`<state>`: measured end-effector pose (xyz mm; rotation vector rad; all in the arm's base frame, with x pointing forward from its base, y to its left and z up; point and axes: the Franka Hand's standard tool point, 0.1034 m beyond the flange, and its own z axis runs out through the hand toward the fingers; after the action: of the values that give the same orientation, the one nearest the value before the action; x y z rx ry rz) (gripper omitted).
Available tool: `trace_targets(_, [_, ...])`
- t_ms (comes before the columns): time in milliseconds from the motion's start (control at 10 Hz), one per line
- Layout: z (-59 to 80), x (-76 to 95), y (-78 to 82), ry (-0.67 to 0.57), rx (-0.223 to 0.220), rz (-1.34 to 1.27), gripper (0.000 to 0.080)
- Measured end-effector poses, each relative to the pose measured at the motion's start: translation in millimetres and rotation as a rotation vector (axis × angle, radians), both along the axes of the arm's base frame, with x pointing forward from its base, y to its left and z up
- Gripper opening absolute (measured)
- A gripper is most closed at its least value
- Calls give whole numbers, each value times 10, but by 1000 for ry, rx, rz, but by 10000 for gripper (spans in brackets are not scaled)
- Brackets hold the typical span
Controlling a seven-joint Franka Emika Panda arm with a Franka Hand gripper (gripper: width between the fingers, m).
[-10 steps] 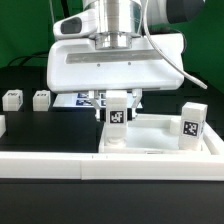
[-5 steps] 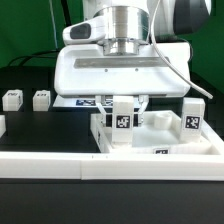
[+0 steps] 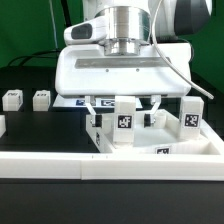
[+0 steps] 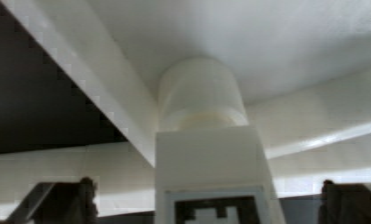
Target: Assemble square table
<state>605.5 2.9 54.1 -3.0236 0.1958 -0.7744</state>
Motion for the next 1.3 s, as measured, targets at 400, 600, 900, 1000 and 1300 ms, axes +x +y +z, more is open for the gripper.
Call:
trace_targets(400, [0, 0, 0, 0, 0, 0, 649])
trace_targets(600, [0, 0, 0, 0, 0, 0, 649])
trace_targets(900, [65, -12, 1, 58, 33, 6, 649])
trace_targets(1000, [247, 8, -34, 106, 63, 14, 649])
trace_targets(1300, [418, 68, -3, 159, 96, 27, 649])
